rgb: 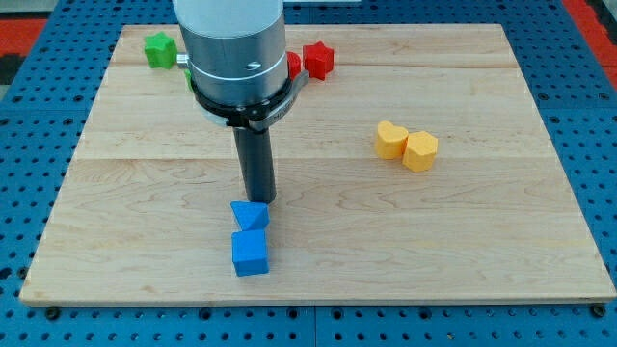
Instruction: Move the green circle below the red circle
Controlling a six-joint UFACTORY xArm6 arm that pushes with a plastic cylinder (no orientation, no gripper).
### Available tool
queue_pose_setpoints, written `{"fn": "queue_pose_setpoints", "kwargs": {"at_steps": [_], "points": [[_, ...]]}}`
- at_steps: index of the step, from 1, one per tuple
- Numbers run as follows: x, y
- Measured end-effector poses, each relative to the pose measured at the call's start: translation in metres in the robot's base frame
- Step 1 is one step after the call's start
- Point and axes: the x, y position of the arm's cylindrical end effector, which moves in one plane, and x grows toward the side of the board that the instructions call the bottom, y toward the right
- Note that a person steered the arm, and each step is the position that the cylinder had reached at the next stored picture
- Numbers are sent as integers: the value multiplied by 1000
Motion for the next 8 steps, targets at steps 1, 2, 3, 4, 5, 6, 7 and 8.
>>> {"fn": "queue_pose_setpoints", "kwargs": {"at_steps": [1, 2, 3, 4, 5, 6, 7, 8], "points": [[-4, 2], [-22, 2], [-49, 2], [-88, -12], [-150, -34], [-222, -73], [-294, -119], [-310, -141]]}}
